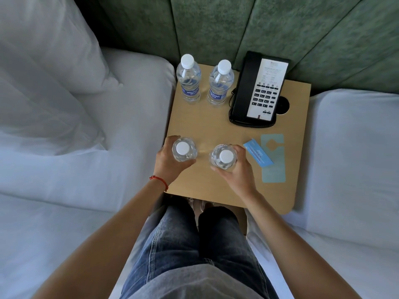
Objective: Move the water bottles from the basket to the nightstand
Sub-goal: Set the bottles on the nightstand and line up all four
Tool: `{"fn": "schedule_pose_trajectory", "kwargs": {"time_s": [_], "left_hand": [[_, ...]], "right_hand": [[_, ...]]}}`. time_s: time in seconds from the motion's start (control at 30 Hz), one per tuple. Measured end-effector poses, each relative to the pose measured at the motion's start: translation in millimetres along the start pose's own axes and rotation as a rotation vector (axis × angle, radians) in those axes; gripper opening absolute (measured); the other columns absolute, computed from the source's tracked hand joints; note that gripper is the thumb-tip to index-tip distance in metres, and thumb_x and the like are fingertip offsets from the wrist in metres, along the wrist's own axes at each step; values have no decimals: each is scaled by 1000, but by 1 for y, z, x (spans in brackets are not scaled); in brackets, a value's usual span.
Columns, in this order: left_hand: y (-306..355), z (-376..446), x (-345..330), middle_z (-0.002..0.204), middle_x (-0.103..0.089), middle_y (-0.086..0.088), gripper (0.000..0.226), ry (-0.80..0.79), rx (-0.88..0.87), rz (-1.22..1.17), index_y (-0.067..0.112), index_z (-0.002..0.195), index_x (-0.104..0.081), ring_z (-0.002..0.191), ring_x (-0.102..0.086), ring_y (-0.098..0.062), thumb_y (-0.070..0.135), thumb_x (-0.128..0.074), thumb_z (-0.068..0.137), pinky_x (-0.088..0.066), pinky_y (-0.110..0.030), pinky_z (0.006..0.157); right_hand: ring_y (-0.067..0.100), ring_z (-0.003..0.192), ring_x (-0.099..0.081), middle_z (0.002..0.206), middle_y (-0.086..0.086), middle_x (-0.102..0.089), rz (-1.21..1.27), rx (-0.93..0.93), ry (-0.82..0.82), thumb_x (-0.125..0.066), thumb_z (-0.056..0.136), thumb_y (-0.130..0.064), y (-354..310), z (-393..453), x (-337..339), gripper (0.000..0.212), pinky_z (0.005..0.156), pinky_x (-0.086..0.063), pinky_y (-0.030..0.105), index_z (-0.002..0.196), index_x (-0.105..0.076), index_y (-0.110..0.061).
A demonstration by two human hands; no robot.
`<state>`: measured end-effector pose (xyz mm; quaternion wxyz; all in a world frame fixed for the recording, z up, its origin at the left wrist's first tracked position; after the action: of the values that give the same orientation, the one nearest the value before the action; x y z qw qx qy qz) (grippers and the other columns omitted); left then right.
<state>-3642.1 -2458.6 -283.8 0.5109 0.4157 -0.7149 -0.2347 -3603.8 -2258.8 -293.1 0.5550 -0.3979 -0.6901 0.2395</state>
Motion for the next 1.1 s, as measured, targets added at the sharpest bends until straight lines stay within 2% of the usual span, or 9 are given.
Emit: {"fn": "schedule_pose_trajectory", "kwargs": {"time_s": [0.1, 0.27, 0.47, 0.57, 0.63, 0.7, 0.83, 0.97, 1.1], "left_hand": [[2, -4, 3, 104, -59, 3, 72, -17, 0, 14, 17, 118, -49, 92, -53, -15, 23, -86, 57, -42, -24, 81], [15, -11, 14, 127, -57, -5, 75, -15, 13, -39, 17, 128, -48, 112, -53, -19, 25, -83, 62, -42, -31, 97], [54, 14, 32, 120, -57, 1, 53, 81, -38, -170, 11, 124, -53, 109, -53, -10, 22, -73, 76, -40, -22, 94], [75, 49, 40, 112, -55, 9, 46, 118, -89, -193, 11, 121, -55, 103, -52, -4, 23, -71, 79, -41, -17, 93], [85, 74, 42, 103, -57, 17, 38, 128, -119, -222, 15, 117, -58, 92, -53, 8, 22, -69, 81, -41, -7, 84], [93, 98, 40, 97, -56, 20, 34, 125, -156, -221, 20, 114, -59, 85, -53, 14, 20, -67, 82, -41, -4, 77], [98, 138, 32, 108, -61, 2, 38, 104, -140, -165, 12, 118, -58, 98, -54, -11, 18, -67, 81, -45, -22, 87], [101, 166, 28, 120, -62, -6, 45, 80, -132, -92, 11, 121, -56, 107, -55, -14, 14, -70, 78, -42, -19, 91], [98, 179, 24, 114, -66, -11, 42, 54, -124, -32, 9, 115, -61, 107, -59, -24, 15, -72, 75, -47, -35, 95]], "right_hand": [[19, 109, -56, 124, 5, -56, 19, 8, -15, -79, 68, -38, -5, -2, 7, 75, 86, -46, 28, 126, -40, -9], [9, 118, -47, 132, 0, -52, 143, -3, 17, -66, 76, -45, -23, 8, 28, 64, 99, -37, 25, 129, -44, -15], [19, 120, -53, 129, 10, -57, 205, 108, 189, -63, 86, -25, -60, 54, 51, 43, 102, -44, 41, 122, -54, -4], [14, 115, -54, 126, 9, -59, 214, 88, 230, -62, 87, -25, -68, 86, 53, 42, 102, -44, 40, 123, -54, -6], [8, 111, -52, 124, 7, -59, 228, 57, 242, -61, 87, -27, -71, 107, 52, 41, 102, -44, 37, 123, -54, -8], [8, 112, -51, 125, 8, -59, 224, 40, 254, -62, 87, -26, -71, 124, 49, 41, 103, -43, 37, 123, -54, -8], [20, 123, -50, 131, 11, -56, 195, -4, 237, -64, 86, -27, -72, 154, 36, 49, 105, -41, 38, 128, -51, -6], [18, 123, -50, 132, 8, -56, 174, -32, 219, -68, 82, -28, -71, 176, 29, 55, 105, -40, 33, 129, -50, -8], [16, 113, -57, 122, 4, -63, 159, -17, 227, -70, 79, -26, -72, 190, 23, 46, 98, -45, 34, 120, -59, -9]]}}
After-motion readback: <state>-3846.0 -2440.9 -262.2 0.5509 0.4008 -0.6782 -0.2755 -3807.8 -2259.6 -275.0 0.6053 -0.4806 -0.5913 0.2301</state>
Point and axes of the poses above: each hand's wrist, its own z-axis towards the middle knuckle, its own x-axis out of the back of the hand, y = z × x, the point moved 3 cm from there along z, towards the middle knuckle
